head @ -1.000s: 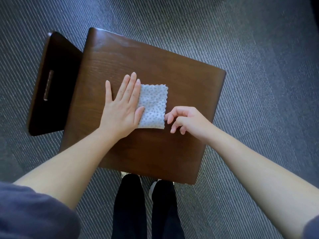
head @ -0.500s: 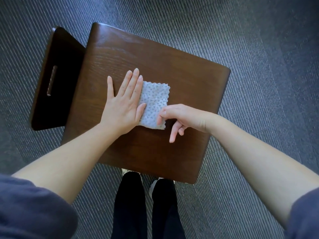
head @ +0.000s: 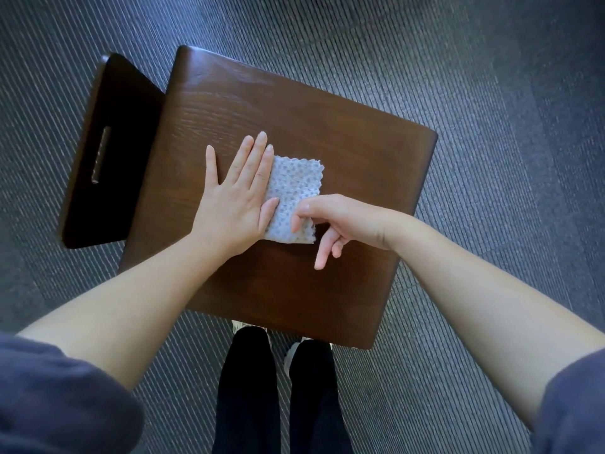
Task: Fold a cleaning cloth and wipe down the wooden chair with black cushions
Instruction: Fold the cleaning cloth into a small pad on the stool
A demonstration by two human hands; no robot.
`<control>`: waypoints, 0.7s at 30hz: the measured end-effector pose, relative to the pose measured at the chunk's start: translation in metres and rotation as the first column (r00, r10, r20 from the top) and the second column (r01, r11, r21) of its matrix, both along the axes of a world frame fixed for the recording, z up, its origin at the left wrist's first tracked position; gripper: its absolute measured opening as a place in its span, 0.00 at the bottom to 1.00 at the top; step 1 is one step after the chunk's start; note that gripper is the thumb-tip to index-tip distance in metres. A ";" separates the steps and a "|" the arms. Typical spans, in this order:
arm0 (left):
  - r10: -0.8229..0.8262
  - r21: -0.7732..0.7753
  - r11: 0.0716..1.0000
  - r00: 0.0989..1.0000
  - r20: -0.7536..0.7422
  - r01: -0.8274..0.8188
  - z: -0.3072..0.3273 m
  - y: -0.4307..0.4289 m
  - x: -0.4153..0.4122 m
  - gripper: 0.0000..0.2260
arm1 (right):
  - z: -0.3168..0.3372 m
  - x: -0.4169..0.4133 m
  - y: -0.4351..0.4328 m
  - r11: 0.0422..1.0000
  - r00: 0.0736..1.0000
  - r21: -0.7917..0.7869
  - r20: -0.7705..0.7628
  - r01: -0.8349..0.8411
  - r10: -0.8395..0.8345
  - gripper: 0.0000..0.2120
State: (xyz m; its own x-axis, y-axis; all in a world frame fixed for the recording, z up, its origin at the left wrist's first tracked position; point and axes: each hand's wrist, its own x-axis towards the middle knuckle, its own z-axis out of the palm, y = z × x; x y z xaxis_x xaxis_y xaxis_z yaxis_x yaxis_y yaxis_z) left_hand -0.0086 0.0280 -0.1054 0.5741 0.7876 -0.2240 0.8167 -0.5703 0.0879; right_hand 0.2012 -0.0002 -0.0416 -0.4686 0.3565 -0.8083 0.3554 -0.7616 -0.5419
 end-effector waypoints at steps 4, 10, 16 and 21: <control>0.000 -0.002 1.000 1.000 -0.006 0.000 0.000 0.000 0.000 0.31 | 0.000 -0.007 0.000 0.999 0.998 -0.024 -0.050 0.023 -0.025 0.18; 0.003 0.001 1.000 1.000 0.003 -0.003 0.002 0.001 0.000 0.31 | 0.005 0.008 -0.006 1.000 0.999 0.004 0.029 -0.030 0.030 0.15; -0.020 0.003 1.000 1.000 -0.003 0.020 0.000 0.001 -0.002 0.31 | 0.002 -0.009 -0.003 0.987 0.995 0.129 0.033 -0.095 0.091 0.13; -0.050 0.006 0.999 0.998 -0.025 0.050 0.002 0.004 -0.004 0.31 | 0.002 0.007 -0.014 0.968 0.979 0.176 0.136 -0.176 0.154 0.12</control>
